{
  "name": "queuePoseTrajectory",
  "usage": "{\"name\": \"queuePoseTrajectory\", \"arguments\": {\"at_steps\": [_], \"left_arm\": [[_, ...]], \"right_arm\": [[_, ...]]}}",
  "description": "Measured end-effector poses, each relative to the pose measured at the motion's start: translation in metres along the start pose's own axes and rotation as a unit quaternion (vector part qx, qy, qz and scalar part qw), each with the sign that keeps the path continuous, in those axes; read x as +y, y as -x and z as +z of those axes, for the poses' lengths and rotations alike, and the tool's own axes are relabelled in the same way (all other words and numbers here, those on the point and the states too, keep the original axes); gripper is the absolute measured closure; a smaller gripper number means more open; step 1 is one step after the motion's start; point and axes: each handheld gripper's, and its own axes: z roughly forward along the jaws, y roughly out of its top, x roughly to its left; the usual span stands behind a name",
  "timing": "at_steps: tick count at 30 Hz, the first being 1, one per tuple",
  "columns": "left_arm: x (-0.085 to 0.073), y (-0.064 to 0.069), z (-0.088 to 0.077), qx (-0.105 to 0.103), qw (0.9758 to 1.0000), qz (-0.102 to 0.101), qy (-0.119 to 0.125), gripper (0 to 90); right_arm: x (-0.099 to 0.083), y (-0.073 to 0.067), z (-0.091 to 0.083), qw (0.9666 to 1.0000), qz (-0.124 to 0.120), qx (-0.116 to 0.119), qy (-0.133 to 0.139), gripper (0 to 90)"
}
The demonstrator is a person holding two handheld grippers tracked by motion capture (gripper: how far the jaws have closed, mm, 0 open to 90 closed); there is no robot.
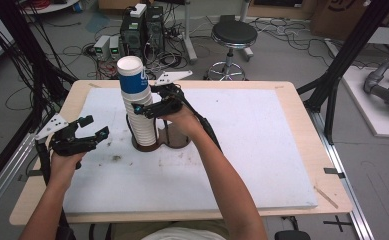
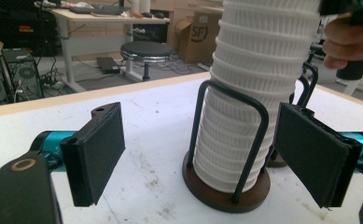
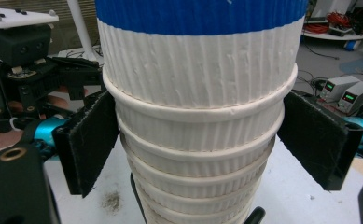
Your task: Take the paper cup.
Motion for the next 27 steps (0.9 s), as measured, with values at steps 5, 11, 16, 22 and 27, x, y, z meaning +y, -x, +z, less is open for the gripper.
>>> {"name": "queuePoseTrajectory", "arguments": {"at_steps": [5,11,16,22,27], "left_arm": [[0.019,0.000,-0.001,-0.009,0.9997,-0.002,0.020,16.5],[0.070,0.003,0.007,-0.048,0.9979,0.007,0.042,16.5],[0.110,0.014,0.023,-0.091,0.9947,0.029,0.039,16.3],[0.147,0.036,0.058,-0.122,0.9912,0.050,0.013,16.3],[0.162,0.047,0.080,-0.119,0.9904,0.070,-0.012,16.3]], "right_arm": [[0.000,0.000,-0.001,1.0000,0.003,0.000,0.000,14.9],[0.000,0.000,-0.001,1.0000,0.003,-0.001,-0.001,15.1],[0.000,0.000,-0.001,1.0000,0.003,-0.001,0.000,15.1],[0.001,-0.001,-0.002,1.0000,0.005,-0.001,-0.004,15.1],[0.001,-0.001,-0.002,1.0000,-0.001,-0.002,-0.006,15.1]]}}
